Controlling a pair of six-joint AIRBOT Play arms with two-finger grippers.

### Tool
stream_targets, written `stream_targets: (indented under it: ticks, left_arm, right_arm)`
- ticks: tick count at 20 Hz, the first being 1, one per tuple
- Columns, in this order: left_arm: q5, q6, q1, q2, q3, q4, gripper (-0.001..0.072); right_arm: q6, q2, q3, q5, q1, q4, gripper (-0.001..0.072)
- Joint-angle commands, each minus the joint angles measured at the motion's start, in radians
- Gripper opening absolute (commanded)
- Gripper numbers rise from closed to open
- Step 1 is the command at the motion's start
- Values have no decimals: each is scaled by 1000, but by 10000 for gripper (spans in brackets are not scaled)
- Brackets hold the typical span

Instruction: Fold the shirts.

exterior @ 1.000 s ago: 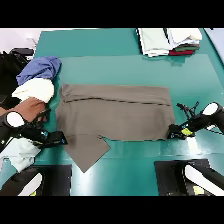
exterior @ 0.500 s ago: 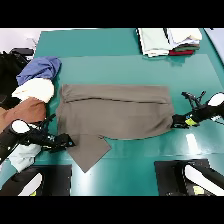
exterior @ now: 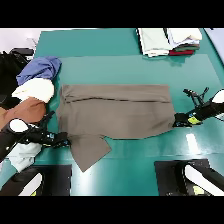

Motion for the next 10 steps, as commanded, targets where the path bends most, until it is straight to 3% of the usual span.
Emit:
stream_targets:
  ticks: [1, 6, 10]
  left_arm:
    - [-110, -43, 0, 131, 39, 67, 22]
    - [-307, -119, 0, 331, 160, 97, 22]
    - [-223, -125, 0, 270, 284, 170, 22]
  right_arm:
    - [0, 96, 2, 79, 0, -69, 13]
    - [19, 269, 2, 156, 0, -141, 12]
    - [23, 232, 25, 104, 0, -132, 12]
